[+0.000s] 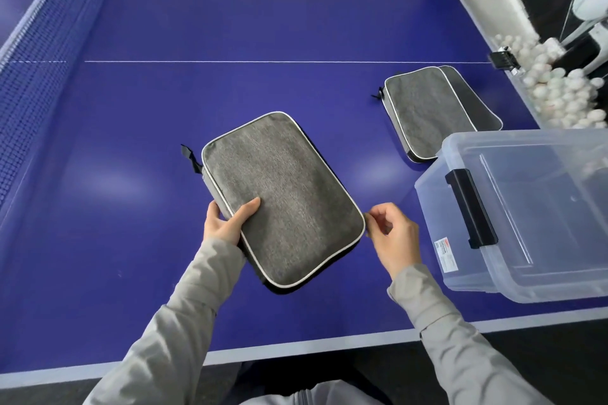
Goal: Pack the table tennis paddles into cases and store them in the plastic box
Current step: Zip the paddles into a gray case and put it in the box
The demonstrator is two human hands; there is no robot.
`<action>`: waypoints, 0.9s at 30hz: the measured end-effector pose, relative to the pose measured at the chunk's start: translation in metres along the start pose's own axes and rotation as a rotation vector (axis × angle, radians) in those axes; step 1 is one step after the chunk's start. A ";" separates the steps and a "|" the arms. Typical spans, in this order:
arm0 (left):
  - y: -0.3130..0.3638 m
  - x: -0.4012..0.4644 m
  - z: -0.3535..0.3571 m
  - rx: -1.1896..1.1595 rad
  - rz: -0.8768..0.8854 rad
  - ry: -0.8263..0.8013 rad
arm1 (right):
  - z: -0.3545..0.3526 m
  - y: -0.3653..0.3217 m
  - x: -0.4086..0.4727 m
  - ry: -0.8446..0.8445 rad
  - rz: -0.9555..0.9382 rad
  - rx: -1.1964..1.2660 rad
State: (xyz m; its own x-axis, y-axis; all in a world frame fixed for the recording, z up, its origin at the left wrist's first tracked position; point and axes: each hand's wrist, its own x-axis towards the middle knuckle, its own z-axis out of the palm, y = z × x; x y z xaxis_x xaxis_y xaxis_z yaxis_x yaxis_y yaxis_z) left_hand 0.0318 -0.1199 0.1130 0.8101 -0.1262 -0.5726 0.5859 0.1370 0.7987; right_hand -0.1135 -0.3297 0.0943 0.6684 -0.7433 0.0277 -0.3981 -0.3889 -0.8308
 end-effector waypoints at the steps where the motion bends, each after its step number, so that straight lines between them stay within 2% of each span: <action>1: 0.000 0.000 -0.002 0.019 0.008 -0.029 | -0.001 -0.002 0.004 -0.024 -0.003 0.022; 4: 0.002 0.001 -0.008 0.062 0.038 -0.139 | -0.003 -0.012 0.013 -0.101 -0.041 0.057; 9: 0.006 0.000 -0.014 0.237 0.124 -0.331 | -0.005 -0.026 0.033 -0.217 0.016 0.170; 15: 0.008 -0.001 -0.025 0.416 0.160 -0.517 | -0.010 -0.036 0.055 -0.174 0.103 0.250; 20: 0.016 -0.004 -0.031 0.591 0.202 -0.589 | -0.023 -0.043 0.064 -0.174 0.077 0.259; 27: 0.039 -0.004 -0.030 0.938 0.381 -0.585 | -0.027 -0.055 0.060 -0.249 -0.028 0.082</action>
State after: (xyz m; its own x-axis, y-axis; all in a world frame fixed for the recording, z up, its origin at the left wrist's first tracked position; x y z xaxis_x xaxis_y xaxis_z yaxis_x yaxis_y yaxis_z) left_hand 0.0526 -0.0845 0.1408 0.6527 -0.7002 -0.2892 -0.1374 -0.4849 0.8637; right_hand -0.0683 -0.3677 0.1572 0.8164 -0.5721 -0.0781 -0.3322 -0.3547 -0.8740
